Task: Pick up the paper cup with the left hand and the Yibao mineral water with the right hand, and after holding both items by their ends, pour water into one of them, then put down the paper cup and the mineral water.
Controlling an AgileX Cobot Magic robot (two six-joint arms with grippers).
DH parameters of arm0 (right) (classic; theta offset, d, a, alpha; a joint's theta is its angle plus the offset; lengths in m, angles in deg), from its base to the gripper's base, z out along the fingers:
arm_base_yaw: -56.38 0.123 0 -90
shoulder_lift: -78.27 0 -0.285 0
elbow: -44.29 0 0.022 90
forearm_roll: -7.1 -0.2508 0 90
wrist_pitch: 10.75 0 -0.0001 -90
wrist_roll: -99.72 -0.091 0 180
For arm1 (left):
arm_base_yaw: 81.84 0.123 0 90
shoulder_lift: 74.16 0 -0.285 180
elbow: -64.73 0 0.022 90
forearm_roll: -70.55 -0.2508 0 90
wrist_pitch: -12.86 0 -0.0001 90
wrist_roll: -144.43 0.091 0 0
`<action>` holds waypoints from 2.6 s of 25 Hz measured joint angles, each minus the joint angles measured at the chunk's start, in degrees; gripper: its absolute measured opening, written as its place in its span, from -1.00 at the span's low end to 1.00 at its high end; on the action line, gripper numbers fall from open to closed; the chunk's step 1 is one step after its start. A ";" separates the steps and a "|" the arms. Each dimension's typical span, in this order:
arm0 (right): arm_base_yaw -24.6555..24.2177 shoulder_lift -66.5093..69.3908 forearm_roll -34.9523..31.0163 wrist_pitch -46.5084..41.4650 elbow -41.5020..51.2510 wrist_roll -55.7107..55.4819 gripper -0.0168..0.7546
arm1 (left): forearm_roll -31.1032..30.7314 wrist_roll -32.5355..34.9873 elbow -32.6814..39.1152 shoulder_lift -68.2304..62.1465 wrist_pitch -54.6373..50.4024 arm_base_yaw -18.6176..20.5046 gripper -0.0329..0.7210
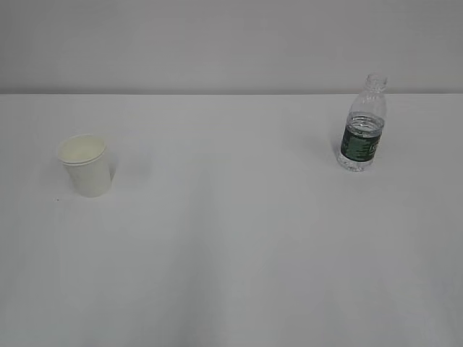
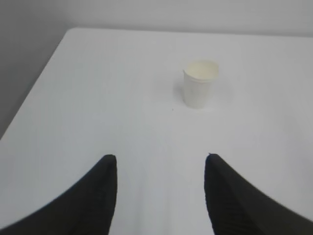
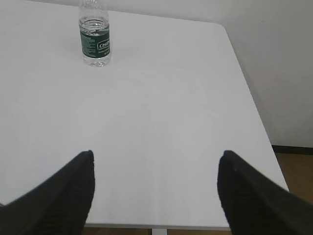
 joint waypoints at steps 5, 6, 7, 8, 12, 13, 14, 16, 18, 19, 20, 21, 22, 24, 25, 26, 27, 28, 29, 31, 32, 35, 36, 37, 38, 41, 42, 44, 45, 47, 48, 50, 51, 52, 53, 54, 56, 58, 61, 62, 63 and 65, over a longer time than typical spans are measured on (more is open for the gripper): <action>0.00 0.00 -0.46 0.45 0.00 0.00 0.57 | 0.08 0.00 -0.10 0.00 3.01 0.00 0.16; 0.00 0.00 -0.78 0.89 -0.08 0.00 0.57 | 0.22 0.00 -0.10 0.00 3.44 0.00 0.16; 0.00 0.00 -1.46 1.62 -0.12 0.00 0.57 | 0.60 0.00 -0.10 0.00 4.00 0.00 0.16; 0.00 0.00 -2.16 2.58 -0.12 0.00 0.57 | 1.06 0.00 -0.10 0.00 4.40 0.00 0.16; 0.00 0.00 -4.84 4.39 -0.12 0.00 0.57 | 3.57 0.03 -0.10 0.00 5.37 0.00 0.16; 0.00 0.00 -5.49 5.07 -0.12 0.00 0.57 | 4.06 0.03 -0.10 0.00 5.47 0.00 0.16; 0.00 0.00 -6.77 5.73 -0.12 0.00 0.57 | 4.40 0.03 -0.10 0.00 5.47 0.00 0.16; 0.00 0.00 -10.02 7.77 -0.12 0.00 0.57 | 4.94 1.03 -0.10 0.00 5.47 0.00 0.16; 0.00 0.00 -11.23 8.92 -0.12 0.00 0.57 | 5.91 3.49 -0.10 0.00 5.22 0.00 0.16; 0.00 0.00 -11.81 9.71 -0.12 0.00 0.57 | 6.58 4.76 -0.10 0.00 5.09 0.00 0.16; 0.00 0.00 -12.05 10.25 -0.12 0.00 0.57 | 7.47 5.86 -0.10 0.00 4.97 0.00 0.16; 0.00 0.00 -12.05 10.89 -0.12 0.00 0.57 | 8.32 7.18 -0.10 0.00 4.86 0.00 0.16; 0.00 0.00 -12.16 11.27 -0.12 0.00 0.57 | 9.28 8.55 -0.10 0.00 4.76 0.00 0.16; 0.00 0.00 -12.30 11.90 0.15 0.31 0.57 | 10.86 11.15 -0.10 0.00 4.12 0.00 0.16; 0.00 0.00 -12.39 12.56 0.75 1.20 0.57 | 11.38 12.12 -0.10 0.00 3.76 0.00 0.16; 0.00 0.12 -12.53 12.98 1.32 1.86 0.57 | 11.64 12.66 -0.10 0.00 3.59 0.00 0.16; 0.00 0.53 -12.67 13.42 1.62 2.70 0.57 | 11.64 13.11 -0.10 0.00 3.56 0.00 0.16; 0.00 0.83 -12.71 13.70 1.87 3.45 0.57 | 11.64 13.40 -0.10 0.00 3.47 0.00 0.16; 0.00 1.11 -12.71 13.84 2.00 3.81 0.57 | 11.64 13.53 -0.10 0.00 3.32 0.00 0.16; 0.00 1.82 -12.80 14.52 2.11 5.20 0.57 | 11.74 14.24 -0.10 0.00 2.74 0.00 0.16; 0.00 2.13 -12.80 15.13 2.11 5.93 0.57 | 11.85 14.65 -0.10 0.00 2.63 0.00 0.16; 0.00 3.33 -12.84 16.82 2.47 7.15 0.57 | 11.94 15.17 -0.10 0.00 2.54 0.00 0.16; 0.00 3.83 -12.94 17.56 3.02 7.28 0.57 | 12.10 15.28 -0.10 0.00 2.54 0.00 0.16; 0.00 4.28 -13.24 18.20 3.74 7.42 0.57 | 12.09 15.28 -0.10 0.00 2.54 0.00 0.16; 0.00 4.58 -13.39 18.83 4.41 7.90 0.57 | 12.20 15.28 0.05 0.00 2.54 0.00 0.16; 0.00 5.86 -14.08 20.34 6.28 9.64 0.57 | 12.45 15.40 0.29 0.00 2.54 0.00 0.16; 0.00 6.02 -14.24 20.49 6.60 9.76 0.57 | 12.56 15.40 0.29 0.00 2.54 0.00 0.16; 0.00 6.71 -14.76 21.10 6.87 10.12 0.57 | 12.71 15.40 0.29 0.00 2.66 0.00 0.16; 0.00 6.96 -14.90 21.23 6.87 10.12 0.57 | 12.71 15.40 0.29 0.00 2.66 0.00 0.16; 0.00 7.51 -15.43 21.59 6.87 10.25 0.57 | 12.84 15.49 0.29 0.00 2.66 0.00 0.16; 0.00 7.80 -15.83 21.69 6.87 10.36 0.57 | 12.87 15.49 0.29 0.00 2.76 0.00 0.16; 0.00 8.69 -16.22 21.69 6.87 10.95 0.57 | 12.99 15.49 0.29 0.00 2.86 0.00 0.16; 0.00 9.17 -16.68 21.94 6.97 11.39 0.57 | 13.09 15.49 0.29 0.00 2.96 0.00 0.16; 0.00 9.56 -17.01 22.41 6.97 11.52 0.57 | 13.09 15.49 0.29 0.00 3.09 0.00 0.16; 0.00 9.67 -17.21 22.96 6.97 11.62 0.57 | 13.12 15.49 0.29 0.00 3.11 0.00 0.16; 0.00 10.02 -18.18 24.41 7.05 11.76 0.57 | 13.12 15.49 0.29 0.00 3.11 0.00 0.16; 0.00 10.43 -18.68 26.68 7.43 11.78 0.57 | 13.22 15.49 0.29 0.00 3.11 0.00 0.16; 0.00 11.05 -19.15 28.71 8.31 11.88 0.57 | 13.33 15.49 0.29 0.00 3.21 0.00 0.16; 0.00 11.88 -19.65 31.72 9.93 11.88 0.57 | 13.43 15.49 0.29 0.00 3.21 0.00 0.16; 0.00 12.12 -19.76 32.64 10.35 11.88 0.57 | 13.53 15.49 0.29 0.00 3.21 0.00 0.16; 0.00 12.51 -19.88 33.86 10.94 11.88 0.57 | 13.53 15.49 0.29 0.00 3.21 0.00 0.16; 0.00 13.61 -19.98 36.07 12.02 12.00 0.57 | 13.64 15.49 0.29 0.00 3.21 0.00 0.16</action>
